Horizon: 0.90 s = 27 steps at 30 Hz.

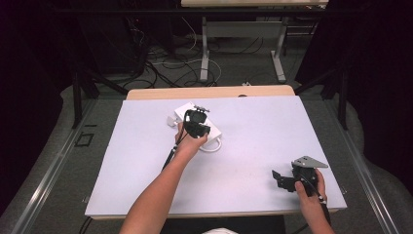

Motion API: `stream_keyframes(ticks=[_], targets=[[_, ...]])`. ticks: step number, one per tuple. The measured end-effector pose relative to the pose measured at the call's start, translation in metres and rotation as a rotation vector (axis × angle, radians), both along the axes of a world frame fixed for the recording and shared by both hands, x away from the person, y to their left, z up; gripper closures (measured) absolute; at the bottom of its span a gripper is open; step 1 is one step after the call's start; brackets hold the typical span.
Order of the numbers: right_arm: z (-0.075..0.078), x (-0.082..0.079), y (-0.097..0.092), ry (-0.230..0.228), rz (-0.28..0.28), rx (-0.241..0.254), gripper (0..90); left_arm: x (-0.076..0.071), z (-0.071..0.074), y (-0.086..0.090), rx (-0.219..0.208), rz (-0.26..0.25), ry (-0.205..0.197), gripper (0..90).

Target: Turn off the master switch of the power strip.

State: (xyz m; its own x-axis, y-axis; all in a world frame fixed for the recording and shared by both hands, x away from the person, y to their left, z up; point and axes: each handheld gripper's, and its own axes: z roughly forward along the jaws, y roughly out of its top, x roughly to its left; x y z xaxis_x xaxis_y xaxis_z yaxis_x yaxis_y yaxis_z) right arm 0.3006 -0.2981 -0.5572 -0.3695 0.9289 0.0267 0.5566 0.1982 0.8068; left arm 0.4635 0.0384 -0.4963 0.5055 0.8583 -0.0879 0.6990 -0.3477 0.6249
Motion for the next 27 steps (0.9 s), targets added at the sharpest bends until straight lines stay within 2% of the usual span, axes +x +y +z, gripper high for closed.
stream_keyframes(ticks=[5, 21, 27], targets=[[0.0, 0.0, 0.0, 0.001, 0.0, -0.001, 15.5, 0.001, -0.003, 0.0, 0.015, -0.005, 0.016, 90.0], [0.0, 0.0, 0.0, 0.004, 0.004, -0.002, 15.5, 0.004, -0.012, -0.002, 0.047, -0.012, 0.056, 90.0], [0.0, 0.0, 0.0, 0.002, 0.004, -0.002, 15.5, 0.005, -0.016, -0.001, 0.045, -0.008, 0.059, 90.0]])
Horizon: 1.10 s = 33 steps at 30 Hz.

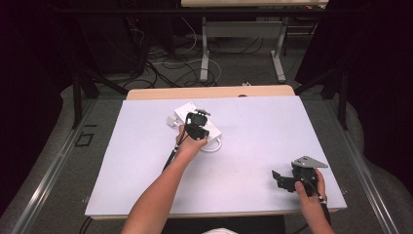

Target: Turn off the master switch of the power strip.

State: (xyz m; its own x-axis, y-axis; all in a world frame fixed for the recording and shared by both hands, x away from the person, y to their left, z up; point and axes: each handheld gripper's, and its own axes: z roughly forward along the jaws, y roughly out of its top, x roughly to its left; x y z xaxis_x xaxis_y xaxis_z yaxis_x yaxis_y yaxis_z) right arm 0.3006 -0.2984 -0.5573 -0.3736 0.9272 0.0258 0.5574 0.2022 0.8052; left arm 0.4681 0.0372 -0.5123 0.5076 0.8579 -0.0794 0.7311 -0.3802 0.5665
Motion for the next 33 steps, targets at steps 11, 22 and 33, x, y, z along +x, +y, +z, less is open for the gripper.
stream_keyframes(ticks=[11, 22, 33], targets=[[-0.0002, 0.0002, -0.0004, 0.001, 0.002, 0.0, 15.5, 0.0014, -0.0046, 0.0014, 0.001, -0.001, 0.007, 90.0], [0.0, 0.0001, 0.0, 0.001, 0.003, 0.001, 15.5, -0.0003, -0.0062, -0.0001, 0.023, -0.013, -0.009, 90.0], [0.0001, -0.0002, -0.0001, 0.0, 0.006, -0.001, 15.5, -0.0007, -0.0067, 0.0001, 0.037, -0.026, -0.007, 90.0]])
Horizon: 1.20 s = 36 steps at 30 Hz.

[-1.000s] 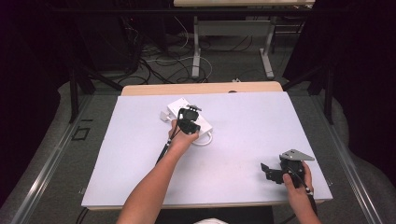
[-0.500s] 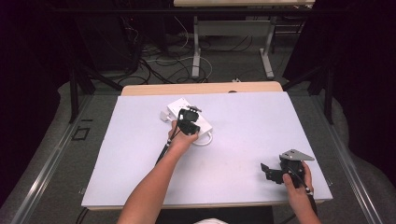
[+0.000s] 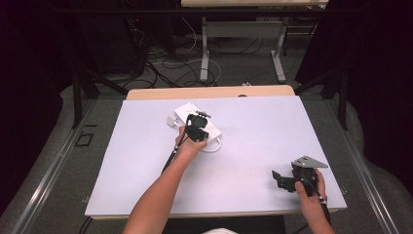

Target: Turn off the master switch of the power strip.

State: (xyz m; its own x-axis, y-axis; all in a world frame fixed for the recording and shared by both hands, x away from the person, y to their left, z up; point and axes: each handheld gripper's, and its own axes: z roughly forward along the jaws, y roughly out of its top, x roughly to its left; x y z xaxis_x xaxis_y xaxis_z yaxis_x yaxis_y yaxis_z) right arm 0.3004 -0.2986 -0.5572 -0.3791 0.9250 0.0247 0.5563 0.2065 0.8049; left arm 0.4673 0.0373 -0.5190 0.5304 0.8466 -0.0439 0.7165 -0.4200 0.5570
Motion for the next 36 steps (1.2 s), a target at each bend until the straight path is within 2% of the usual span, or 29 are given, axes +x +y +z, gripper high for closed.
stream_keyframes(ticks=[4, 6, 12, 32, 36], targets=[[0.0, 0.0, 0.0001, 0.001, -0.001, 0.001, 15.5, -0.001, 0.0003, -0.0011, 0.003, 0.007, -0.007, 90.0], [0.0, 0.0001, 0.0003, 0.0, -0.001, 0.001, 15.5, -0.0012, 0.0018, -0.0002, -0.011, 0.007, -0.016, 90.0], [-0.0003, 0.0005, 0.0003, 0.001, -0.006, 0.0, 15.5, -0.0001, 0.0023, 0.0001, -0.019, 0.012, -0.004, 90.0], [-0.0002, 0.0003, 0.0004, 0.001, -0.003, 0.003, 15.5, -0.0006, 0.0027, 0.0001, -0.008, 0.022, -0.003, 90.0], [0.0, 0.0001, 0.0004, 0.001, -0.004, 0.004, 15.5, -0.0009, 0.0029, -0.0003, -0.002, 0.02, -0.011, 87.5]])
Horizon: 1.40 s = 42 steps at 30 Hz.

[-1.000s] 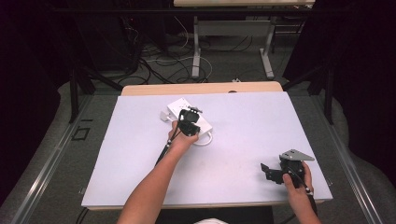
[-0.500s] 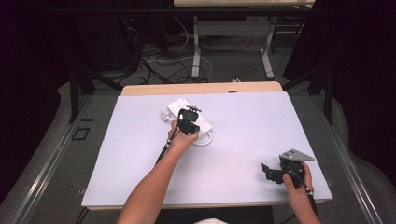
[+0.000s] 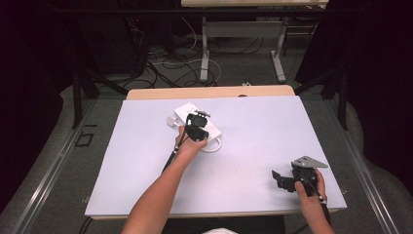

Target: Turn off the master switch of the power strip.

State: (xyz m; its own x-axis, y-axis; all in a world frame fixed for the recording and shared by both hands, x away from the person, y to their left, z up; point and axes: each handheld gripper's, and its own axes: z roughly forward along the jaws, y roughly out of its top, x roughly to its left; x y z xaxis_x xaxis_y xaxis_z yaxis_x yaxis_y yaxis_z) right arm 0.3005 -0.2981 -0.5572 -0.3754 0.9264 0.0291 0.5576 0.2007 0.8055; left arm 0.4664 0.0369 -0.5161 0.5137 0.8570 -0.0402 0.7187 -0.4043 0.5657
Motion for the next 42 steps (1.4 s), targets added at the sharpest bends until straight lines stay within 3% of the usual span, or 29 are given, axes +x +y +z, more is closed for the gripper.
stream_keyframes(ticks=[17, 29, 37, 42], targets=[[-0.001, 0.0, 0.002, 0.004, 0.003, -0.001, 15.5, -0.002, 0.01, 0.003, -0.027, -0.005, -0.026, 69.6], [0.0, 0.0, 0.001, 0.003, -0.003, -0.002, 15.5, -0.004, 0.02, 0.007, -0.055, 0.02, -0.03, 58.0], [0.0, 0.0, 0.0, -0.001, 0.0, 0.0, 15.5, -0.005, 0.023, 0.007, -0.07, 0.002, 0.007, 47.7], [0.0, 0.0, 0.0, -0.002, 0.001, -0.002, 15.5, -0.007, 0.025, 0.006, -0.048, -0.023, -0.009, 42.2]])
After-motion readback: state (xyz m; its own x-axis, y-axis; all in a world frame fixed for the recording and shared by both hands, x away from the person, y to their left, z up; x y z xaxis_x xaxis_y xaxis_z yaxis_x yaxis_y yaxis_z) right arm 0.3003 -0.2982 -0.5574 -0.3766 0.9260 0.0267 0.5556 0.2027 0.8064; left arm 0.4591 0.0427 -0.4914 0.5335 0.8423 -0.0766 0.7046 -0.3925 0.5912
